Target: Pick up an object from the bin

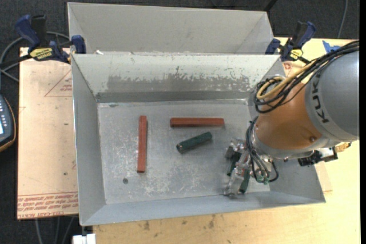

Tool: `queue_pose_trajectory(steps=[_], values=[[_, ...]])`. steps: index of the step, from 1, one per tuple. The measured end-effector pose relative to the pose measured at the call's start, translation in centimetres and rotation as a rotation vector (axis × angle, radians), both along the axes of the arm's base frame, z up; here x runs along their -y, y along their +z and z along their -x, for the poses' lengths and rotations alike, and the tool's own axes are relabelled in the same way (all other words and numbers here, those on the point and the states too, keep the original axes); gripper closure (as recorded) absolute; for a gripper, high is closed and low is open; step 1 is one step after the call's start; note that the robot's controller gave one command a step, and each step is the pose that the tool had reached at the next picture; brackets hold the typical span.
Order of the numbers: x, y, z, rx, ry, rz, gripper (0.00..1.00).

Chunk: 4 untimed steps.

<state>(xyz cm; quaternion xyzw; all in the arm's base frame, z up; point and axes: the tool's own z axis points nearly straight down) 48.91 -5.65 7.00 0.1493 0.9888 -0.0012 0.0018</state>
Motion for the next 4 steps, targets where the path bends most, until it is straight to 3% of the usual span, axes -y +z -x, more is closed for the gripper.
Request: queue_pose_trajectory(steps=[1,2,3,4], values=[[-0.5,0.0,0.0,-0.002,0.008,-0.004,1.00],[-0.5,0.0,0.0,-0.001,0.008,-0.004,0.00],[4.9,0.0,-2.1,0.001,-0.057,-0.003,0.00],[7.1,0.0,-5.0,0.001,0.499,-0.001,0.00]])
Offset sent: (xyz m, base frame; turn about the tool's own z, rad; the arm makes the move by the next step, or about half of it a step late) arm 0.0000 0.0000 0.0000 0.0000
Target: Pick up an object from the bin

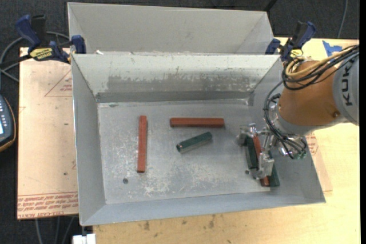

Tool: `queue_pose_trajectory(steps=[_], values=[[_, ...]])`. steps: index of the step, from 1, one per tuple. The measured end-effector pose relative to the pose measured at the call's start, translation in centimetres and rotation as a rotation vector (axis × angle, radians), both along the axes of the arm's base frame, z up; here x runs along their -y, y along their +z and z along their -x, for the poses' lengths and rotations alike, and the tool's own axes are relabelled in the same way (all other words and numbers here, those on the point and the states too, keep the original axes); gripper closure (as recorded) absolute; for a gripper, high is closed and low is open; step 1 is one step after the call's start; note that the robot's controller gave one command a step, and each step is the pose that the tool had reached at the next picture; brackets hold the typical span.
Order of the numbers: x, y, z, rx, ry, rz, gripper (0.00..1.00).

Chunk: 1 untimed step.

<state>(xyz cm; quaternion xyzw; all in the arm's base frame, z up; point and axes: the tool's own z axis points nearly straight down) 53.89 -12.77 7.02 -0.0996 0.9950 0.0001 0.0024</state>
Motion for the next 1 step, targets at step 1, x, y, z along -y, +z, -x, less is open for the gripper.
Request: queue_pose_trajectory(steps=[1], values=[[-2.06,-0.01,0.01,-0.001,0.583,-0.010,0.00]])
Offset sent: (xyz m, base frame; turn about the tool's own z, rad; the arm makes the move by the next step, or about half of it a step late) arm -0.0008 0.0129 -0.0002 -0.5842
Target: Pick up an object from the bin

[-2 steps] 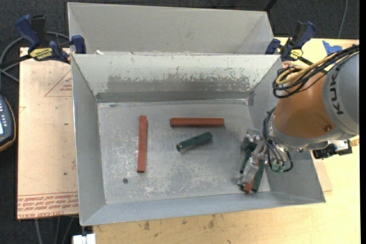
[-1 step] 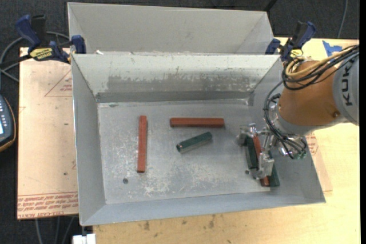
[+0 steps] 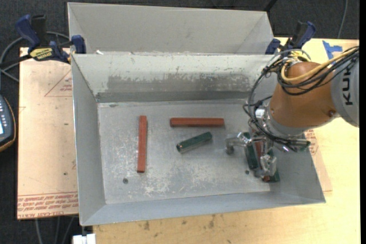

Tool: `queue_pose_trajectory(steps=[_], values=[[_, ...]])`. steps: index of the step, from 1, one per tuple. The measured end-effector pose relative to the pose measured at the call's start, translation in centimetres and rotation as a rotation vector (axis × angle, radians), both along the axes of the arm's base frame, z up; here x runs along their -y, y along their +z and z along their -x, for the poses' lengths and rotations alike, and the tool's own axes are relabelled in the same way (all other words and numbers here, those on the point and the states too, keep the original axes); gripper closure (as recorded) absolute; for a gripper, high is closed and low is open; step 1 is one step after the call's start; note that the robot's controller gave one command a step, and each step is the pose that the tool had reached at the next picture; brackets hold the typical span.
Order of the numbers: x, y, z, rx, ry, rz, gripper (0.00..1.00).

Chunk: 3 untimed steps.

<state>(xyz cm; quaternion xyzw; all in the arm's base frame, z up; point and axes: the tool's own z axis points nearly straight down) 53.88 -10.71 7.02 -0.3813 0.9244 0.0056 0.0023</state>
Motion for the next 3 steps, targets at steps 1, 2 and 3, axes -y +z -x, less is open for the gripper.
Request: queue_pose_trajectory(steps=[1,2,3], values=[[2.8,0.6,-6.2,-0.006,-0.197,-0.015,0.00],[-1.0,0.0,-10.5,0.004,-0.331,0.006,0.00],[-0.5,0.0,-10.4,0.003,-0.339,0.009,1.00]])
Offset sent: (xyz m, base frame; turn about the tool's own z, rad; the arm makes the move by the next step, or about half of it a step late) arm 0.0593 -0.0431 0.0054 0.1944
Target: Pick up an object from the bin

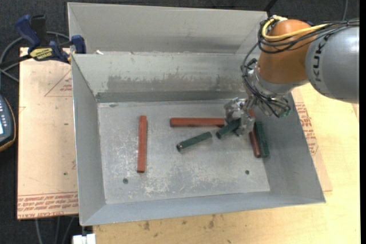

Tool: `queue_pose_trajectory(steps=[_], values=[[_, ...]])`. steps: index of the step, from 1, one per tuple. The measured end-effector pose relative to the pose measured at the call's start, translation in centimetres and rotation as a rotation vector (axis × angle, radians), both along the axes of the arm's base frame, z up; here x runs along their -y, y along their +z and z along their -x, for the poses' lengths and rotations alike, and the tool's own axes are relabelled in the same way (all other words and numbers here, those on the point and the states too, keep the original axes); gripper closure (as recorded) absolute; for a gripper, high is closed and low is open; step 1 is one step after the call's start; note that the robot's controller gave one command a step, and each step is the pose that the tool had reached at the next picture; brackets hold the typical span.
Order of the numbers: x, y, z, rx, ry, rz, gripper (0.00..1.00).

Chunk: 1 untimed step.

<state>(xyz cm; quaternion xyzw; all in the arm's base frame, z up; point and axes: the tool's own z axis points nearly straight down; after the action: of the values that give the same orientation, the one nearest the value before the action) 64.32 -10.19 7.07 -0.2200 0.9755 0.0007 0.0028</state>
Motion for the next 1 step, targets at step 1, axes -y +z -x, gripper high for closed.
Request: queue_pose_trajectory(steps=[1], values=[[0.50,0.04,4.71,0.001,0.475,-0.001,1.00]])
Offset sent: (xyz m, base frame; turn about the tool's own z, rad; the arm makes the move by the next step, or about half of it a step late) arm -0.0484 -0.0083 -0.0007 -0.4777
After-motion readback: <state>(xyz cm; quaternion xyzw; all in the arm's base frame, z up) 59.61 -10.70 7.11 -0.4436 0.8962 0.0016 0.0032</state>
